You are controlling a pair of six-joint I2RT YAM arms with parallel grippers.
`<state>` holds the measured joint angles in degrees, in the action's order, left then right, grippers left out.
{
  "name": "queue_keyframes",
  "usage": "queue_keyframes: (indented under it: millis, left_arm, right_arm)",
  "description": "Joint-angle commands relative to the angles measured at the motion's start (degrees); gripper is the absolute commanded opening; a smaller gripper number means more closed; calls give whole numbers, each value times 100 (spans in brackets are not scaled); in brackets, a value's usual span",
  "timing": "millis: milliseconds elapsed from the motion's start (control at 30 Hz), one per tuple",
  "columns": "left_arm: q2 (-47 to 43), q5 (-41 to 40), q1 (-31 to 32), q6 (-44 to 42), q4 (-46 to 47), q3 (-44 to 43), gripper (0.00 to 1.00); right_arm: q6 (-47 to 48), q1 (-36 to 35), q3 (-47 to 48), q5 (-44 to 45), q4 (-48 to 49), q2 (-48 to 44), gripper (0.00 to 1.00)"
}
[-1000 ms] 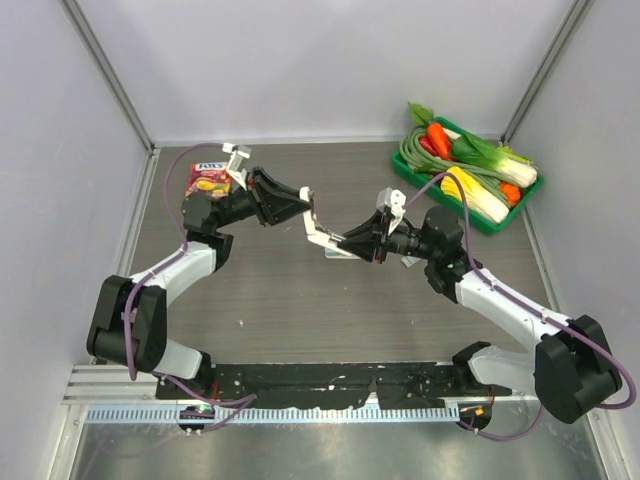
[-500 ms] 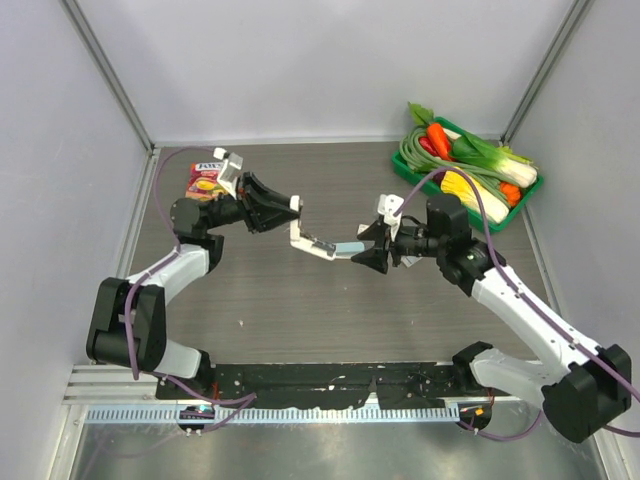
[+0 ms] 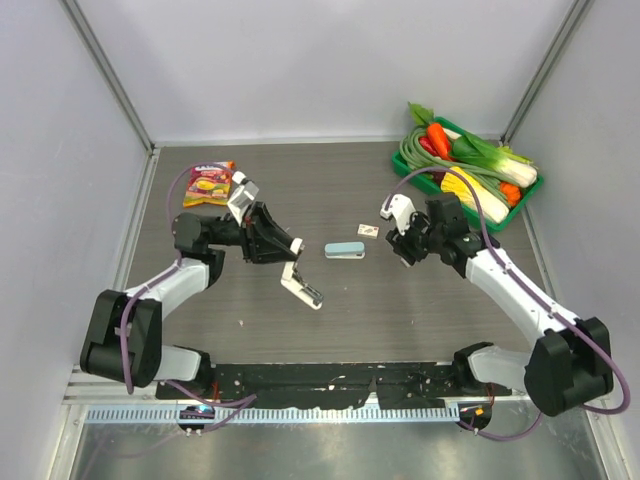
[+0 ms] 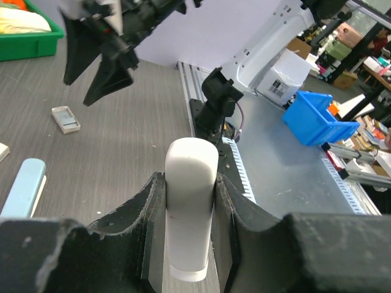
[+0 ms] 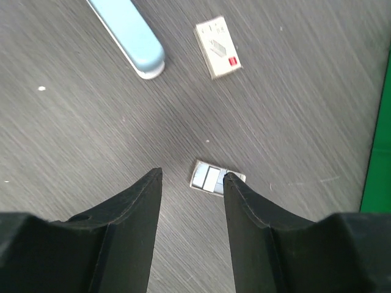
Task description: Load the staples into the stapler
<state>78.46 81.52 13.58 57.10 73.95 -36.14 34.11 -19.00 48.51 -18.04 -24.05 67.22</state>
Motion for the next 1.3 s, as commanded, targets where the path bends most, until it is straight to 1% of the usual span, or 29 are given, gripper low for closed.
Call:
queue_keyframes:
  millis: [0, 233, 400, 1000, 1267]
  left_arm:
    - [-287, 198, 91, 91, 1455, 46, 0]
    - [-331, 514, 522, -129, 1429, 256, 0]
    - [-217, 515, 619, -164, 1394, 257, 0]
    - [12, 471, 681, -287, 1385, 274, 0]
    - [47, 453, 689, -305, 1385, 283, 0]
  right_arm:
    - [-247, 2, 36, 932, 313, 256, 50]
    - [-141, 160, 211, 1435, 331, 1055, 50]
    - [-141, 274, 448, 1312, 59, 1451, 49]
    - [8, 292, 501, 1365, 59, 2041, 49]
    - [17, 309, 554, 1391, 67, 2172, 45]
